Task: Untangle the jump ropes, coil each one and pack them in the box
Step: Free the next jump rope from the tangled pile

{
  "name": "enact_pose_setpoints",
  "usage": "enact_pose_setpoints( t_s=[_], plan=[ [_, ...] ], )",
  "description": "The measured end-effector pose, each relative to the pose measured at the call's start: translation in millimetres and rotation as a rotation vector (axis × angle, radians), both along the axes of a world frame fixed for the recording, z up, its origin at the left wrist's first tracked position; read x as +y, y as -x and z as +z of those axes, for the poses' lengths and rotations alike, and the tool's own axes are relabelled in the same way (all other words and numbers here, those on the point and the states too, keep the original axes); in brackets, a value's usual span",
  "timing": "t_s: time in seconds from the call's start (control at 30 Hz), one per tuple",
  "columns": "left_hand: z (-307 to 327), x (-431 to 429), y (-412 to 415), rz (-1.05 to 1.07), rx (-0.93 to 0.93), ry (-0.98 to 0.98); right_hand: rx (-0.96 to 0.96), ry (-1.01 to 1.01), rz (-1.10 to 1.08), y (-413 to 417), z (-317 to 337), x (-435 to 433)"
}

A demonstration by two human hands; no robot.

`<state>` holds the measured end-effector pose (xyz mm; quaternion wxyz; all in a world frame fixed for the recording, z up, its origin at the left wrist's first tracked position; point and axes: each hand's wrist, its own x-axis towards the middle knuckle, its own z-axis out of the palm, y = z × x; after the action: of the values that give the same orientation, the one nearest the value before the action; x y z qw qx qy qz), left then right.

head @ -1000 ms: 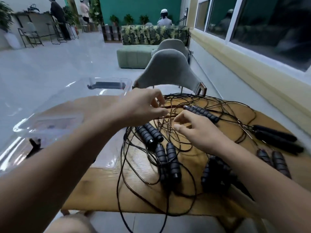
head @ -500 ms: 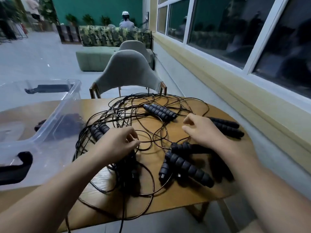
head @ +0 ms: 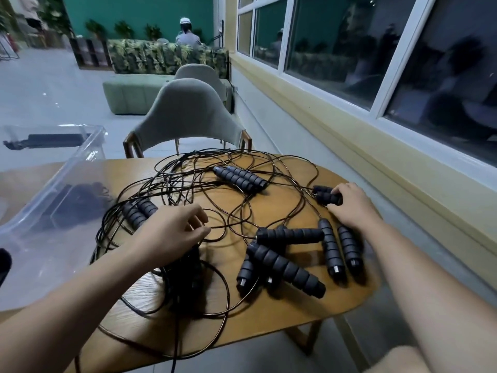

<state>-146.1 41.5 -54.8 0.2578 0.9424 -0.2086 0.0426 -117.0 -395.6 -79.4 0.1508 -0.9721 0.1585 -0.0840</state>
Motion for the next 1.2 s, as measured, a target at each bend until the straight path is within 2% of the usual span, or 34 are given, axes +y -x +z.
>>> enact_pose_setpoints(
  t_s=[0.23, 0.43, 0.6, 0.77, 1.03, 1.2],
  plan=[
    [2.9, -1.0, 2.4, 0.001, -0.004, 0.041, 0.015, 0.133, -0.008, -7.1, 3.6, -0.3],
    [7.8, -2.9, 5.2, -0.009, -0.038, 0.092, -0.053, 0.141, 0.040, 4.7, 40.0, 17.6],
    [9.6, -5.2, 6.3, -0.022, -0.076, 0.128, -0.103, -0.101, 0.115, 24.4, 64.3, 38.4],
    [15.8, -8.6, 13.4, -0.044, -0.105, 0.181, -0.220, -0.243, 0.276, 43.5, 90.5, 71.0],
    [23.5, -15.5, 21.7, -0.011, -0.030, 0.479, -0.225, -0.410, 0.625, 90.3, 115.2, 151.3],
    [24.9, -16.1, 22.0, -0.071, 0.067, 0.624, -0.223, -0.642, 0.834, 104.3, 117.9, 181.9]
  ],
)
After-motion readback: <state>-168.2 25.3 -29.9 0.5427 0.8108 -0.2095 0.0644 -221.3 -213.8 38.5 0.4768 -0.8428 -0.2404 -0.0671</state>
